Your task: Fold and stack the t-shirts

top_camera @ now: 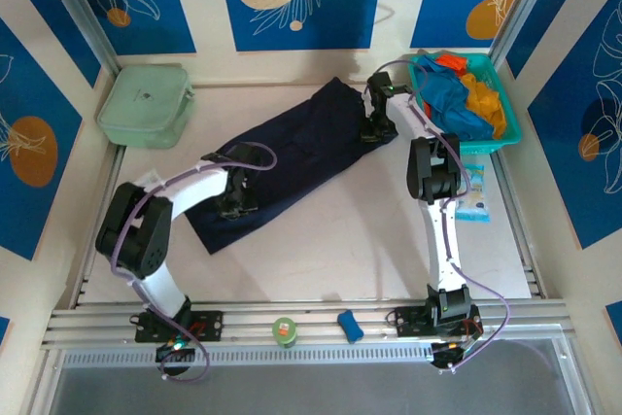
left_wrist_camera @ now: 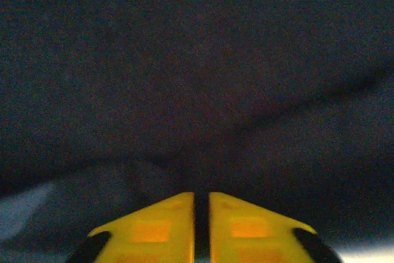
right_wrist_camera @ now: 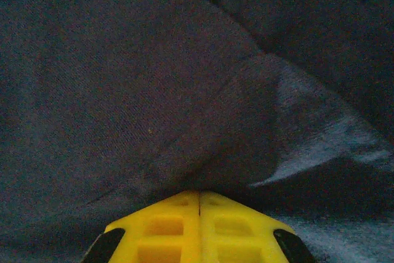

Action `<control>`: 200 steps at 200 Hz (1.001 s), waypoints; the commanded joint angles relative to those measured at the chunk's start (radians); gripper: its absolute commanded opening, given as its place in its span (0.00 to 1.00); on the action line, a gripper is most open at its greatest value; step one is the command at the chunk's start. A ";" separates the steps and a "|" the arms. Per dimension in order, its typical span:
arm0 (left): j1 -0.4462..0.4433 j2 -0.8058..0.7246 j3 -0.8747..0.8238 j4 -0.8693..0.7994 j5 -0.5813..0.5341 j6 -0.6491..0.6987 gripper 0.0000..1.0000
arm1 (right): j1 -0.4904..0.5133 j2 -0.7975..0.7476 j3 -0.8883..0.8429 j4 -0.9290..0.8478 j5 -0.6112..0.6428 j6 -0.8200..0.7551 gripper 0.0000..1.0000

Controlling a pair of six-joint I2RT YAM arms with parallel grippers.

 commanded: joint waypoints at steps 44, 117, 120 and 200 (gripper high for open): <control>0.060 -0.131 0.287 -0.294 -0.272 0.069 0.41 | 0.057 -0.318 -0.273 0.060 -0.064 0.128 0.08; 0.300 0.274 0.453 -0.161 -0.250 0.213 0.30 | 0.196 -0.417 -0.584 0.226 -0.296 0.420 0.09; 0.304 0.287 0.462 -0.163 -0.255 0.213 0.30 | 0.202 -0.408 -0.575 0.222 -0.291 0.421 0.09; 0.312 0.308 0.392 -0.115 -0.218 0.218 0.26 | 0.238 -0.258 -0.427 0.179 -0.255 0.427 0.09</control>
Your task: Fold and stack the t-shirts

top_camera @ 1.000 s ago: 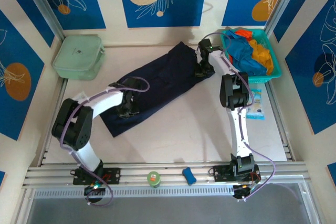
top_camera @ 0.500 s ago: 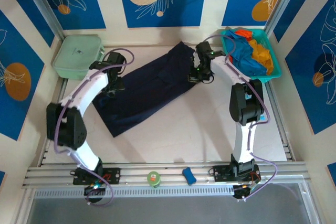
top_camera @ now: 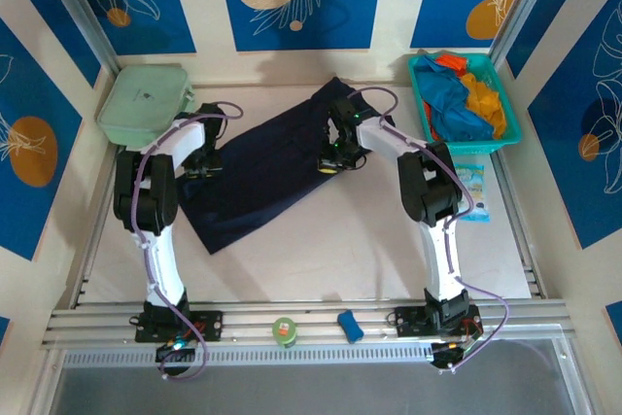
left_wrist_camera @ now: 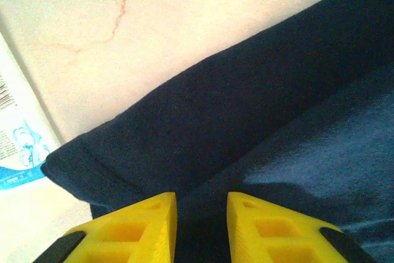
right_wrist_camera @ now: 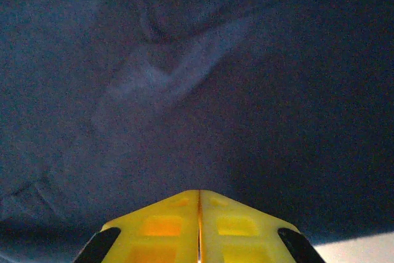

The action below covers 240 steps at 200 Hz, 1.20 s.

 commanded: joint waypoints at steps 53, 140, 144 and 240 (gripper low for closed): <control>-0.071 -0.202 -0.278 0.019 0.056 -0.046 0.26 | -0.013 0.109 0.133 -0.050 -0.018 0.006 0.09; -0.075 -0.256 -0.257 -0.015 0.012 -0.053 0.27 | -0.023 0.136 0.148 -0.057 -0.014 0.005 0.09; -0.075 -0.259 -0.240 -0.026 0.007 -0.050 0.27 | -0.025 0.136 0.146 -0.056 -0.013 0.005 0.09; -0.054 0.051 -0.028 -0.076 -0.003 0.001 0.26 | -0.045 0.214 0.217 -0.102 0.000 -0.003 0.09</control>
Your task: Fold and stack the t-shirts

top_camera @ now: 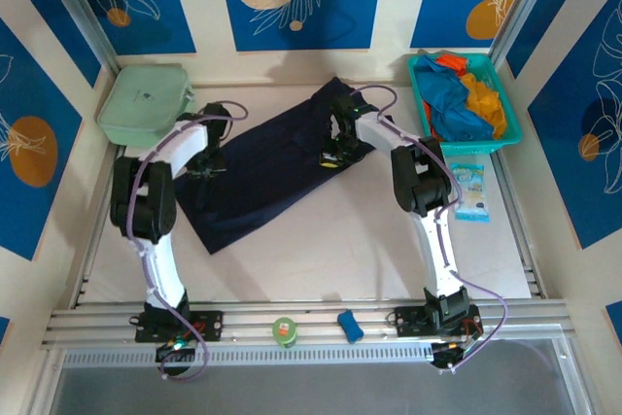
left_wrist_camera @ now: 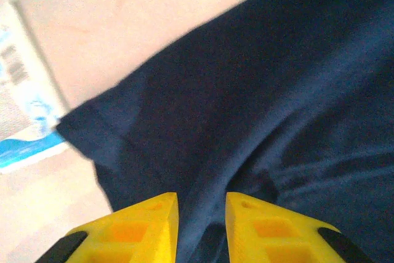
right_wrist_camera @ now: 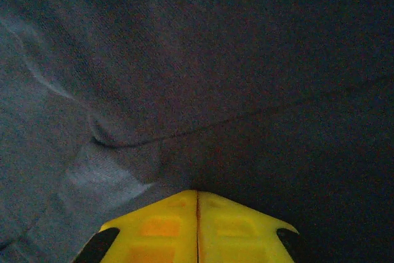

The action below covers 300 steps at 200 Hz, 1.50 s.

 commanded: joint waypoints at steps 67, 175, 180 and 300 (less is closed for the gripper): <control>-0.133 0.003 -0.183 -0.068 0.019 -0.012 0.26 | -0.049 0.192 0.238 -0.158 -0.007 -0.046 0.09; -0.576 -0.208 -0.547 0.179 0.346 -0.425 0.26 | -0.066 0.331 0.481 -0.327 0.001 -0.185 0.09; -0.592 -0.202 -0.543 0.200 0.360 -0.443 0.26 | -0.067 0.336 0.489 -0.332 0.000 -0.187 0.10; -0.773 -0.134 -0.323 0.174 0.399 -0.504 0.35 | -0.108 0.327 0.610 -0.386 -0.001 -0.256 0.17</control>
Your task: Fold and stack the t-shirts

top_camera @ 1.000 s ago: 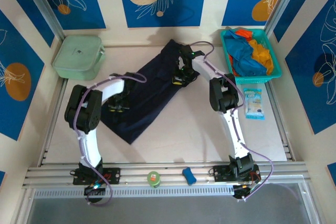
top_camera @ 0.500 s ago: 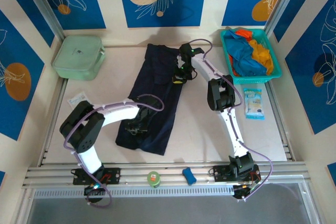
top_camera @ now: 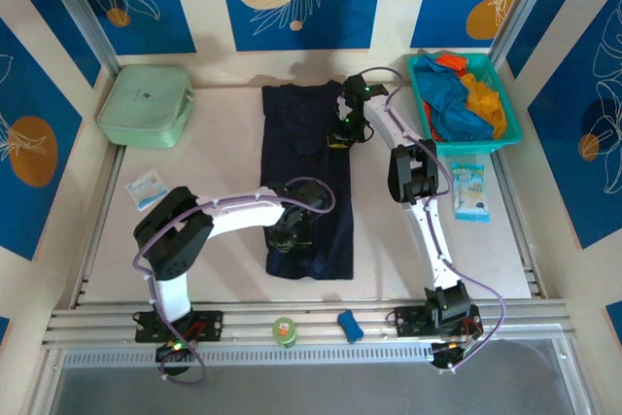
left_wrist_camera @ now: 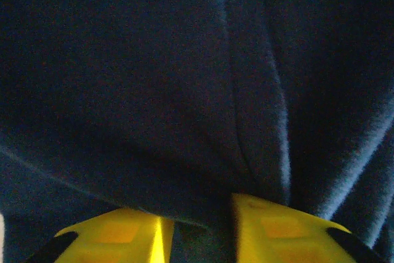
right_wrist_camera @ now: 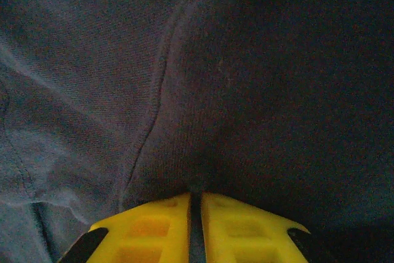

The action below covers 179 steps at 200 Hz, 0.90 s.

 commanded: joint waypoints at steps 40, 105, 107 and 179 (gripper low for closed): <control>-0.025 -0.072 0.051 -0.182 -0.083 0.013 0.43 | 0.025 -0.236 -0.218 0.021 0.110 -0.037 0.30; -0.008 -0.085 0.160 -0.322 -0.221 0.088 0.51 | 0.206 -0.804 -0.992 0.259 0.277 0.043 0.45; -0.007 -0.084 0.157 -0.321 -0.223 0.090 0.51 | 0.213 -0.812 -1.006 0.263 0.278 0.047 0.45; 0.037 0.001 0.029 -0.185 -0.230 0.126 0.49 | 0.340 -0.761 -1.137 0.341 0.311 0.188 0.36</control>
